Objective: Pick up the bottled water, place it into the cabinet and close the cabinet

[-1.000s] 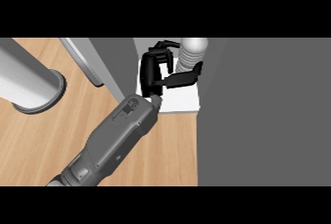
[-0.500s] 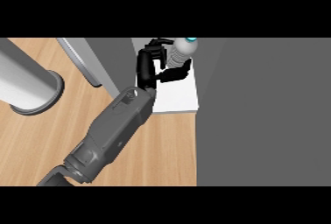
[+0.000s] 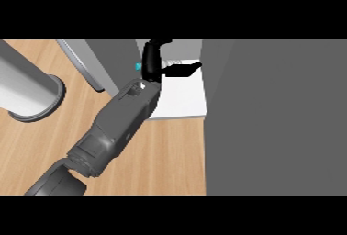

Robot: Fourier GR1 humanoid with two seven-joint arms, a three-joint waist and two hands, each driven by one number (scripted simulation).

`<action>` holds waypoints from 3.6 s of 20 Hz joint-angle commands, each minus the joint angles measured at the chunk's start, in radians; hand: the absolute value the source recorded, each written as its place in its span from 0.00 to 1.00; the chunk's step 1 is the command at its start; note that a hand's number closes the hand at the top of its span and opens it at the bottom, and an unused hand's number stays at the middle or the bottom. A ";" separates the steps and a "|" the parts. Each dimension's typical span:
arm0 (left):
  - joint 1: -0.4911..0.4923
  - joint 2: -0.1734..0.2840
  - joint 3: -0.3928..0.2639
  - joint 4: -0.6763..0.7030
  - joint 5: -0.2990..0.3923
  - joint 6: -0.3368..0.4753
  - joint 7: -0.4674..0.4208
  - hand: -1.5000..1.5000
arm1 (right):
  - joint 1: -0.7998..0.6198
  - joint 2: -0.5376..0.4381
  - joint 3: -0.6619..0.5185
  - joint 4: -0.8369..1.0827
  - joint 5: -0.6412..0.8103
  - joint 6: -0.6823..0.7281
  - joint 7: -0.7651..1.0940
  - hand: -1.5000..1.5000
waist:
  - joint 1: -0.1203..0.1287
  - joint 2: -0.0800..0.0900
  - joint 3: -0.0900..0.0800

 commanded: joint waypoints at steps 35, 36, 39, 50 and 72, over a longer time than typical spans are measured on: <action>0.525 0.015 -0.229 -0.873 0.079 -0.109 0.063 0.00 | -0.032 0.014 0.067 -0.173 -0.043 -0.090 0.161 0.00 | 0.070 -0.023 0.000; 0.609 0.056 -0.251 -0.902 0.076 -0.152 0.027 0.00 | -0.019 0.017 0.069 -0.199 -0.059 -0.111 0.175 0.00 | 0.076 -0.023 -0.001; 0.672 0.102 -0.250 -1.049 0.087 -0.136 0.096 0.00 | -0.051 0.027 0.096 -0.161 0.004 -0.113 0.175 0.00 | 0.071 -0.021 0.000; 1.007 0.214 -0.369 -1.362 0.023 -0.081 0.050 0.00 | -0.073 -0.108 0.270 -0.224 0.060 0.009 0.261 1.00 | 0.077 -0.019 -0.002; 1.344 0.476 -0.227 -1.622 0.090 -0.215 -0.041 0.00 | -0.246 -0.024 0.888 -0.267 0.396 -0.111 0.501 1.00 | 0.073 -0.029 -0.009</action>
